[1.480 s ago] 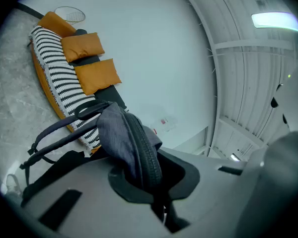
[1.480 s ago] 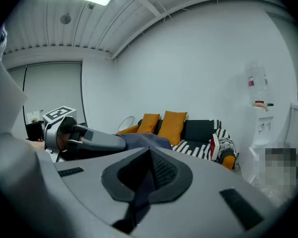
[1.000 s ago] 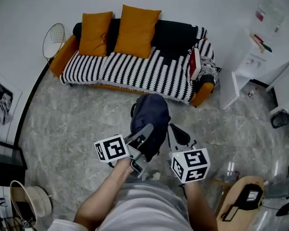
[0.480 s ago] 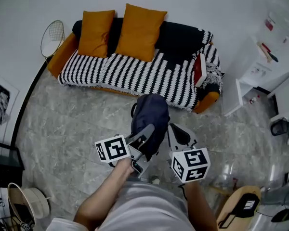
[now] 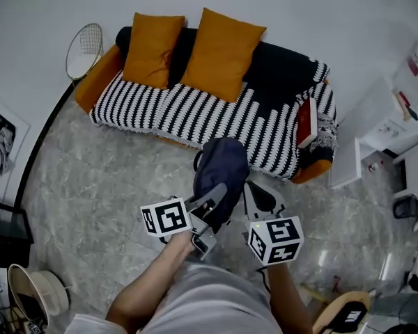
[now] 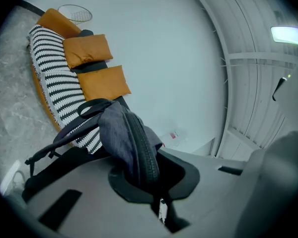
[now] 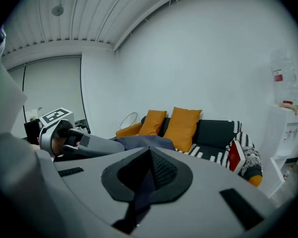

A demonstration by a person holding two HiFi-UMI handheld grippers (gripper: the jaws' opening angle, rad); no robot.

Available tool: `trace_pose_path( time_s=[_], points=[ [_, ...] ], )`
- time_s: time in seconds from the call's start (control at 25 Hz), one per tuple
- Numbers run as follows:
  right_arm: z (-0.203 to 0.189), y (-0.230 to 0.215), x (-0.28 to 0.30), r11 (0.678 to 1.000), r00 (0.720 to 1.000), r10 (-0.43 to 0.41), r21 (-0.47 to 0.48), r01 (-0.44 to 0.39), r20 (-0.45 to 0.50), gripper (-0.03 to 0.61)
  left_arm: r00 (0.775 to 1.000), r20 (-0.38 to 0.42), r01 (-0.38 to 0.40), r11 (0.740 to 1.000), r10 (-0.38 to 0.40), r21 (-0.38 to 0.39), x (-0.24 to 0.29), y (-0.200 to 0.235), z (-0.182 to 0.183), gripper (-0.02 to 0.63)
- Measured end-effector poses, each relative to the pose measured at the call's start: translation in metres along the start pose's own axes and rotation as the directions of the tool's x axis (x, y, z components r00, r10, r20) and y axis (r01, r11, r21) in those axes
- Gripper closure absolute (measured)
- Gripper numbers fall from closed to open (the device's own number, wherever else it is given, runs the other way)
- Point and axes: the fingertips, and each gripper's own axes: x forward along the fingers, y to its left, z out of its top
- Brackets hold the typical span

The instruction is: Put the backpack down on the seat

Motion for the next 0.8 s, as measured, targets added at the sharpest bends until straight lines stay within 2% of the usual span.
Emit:
trace_pose_path(
  time_s=[0.44, 0.8],
  points=[
    [0.047, 0.028, 0.096, 0.999, 0.999, 0.031, -0.04, -0.033, -0.043, 0.577, 0.999, 0.04, -0.007, 1.0, 0.008, -0.016, -0.007, 0.036, 0.103, 0.606],
    [0.067, 0.073, 0.157, 0.989, 0.991, 0.125, -0.069, -0.129, -0.055, 0.577, 0.995, 0.09, -0.042, 0.999, 0.041, 0.001, -0.035, 0.068, 0.162, 0.606]
  ],
)
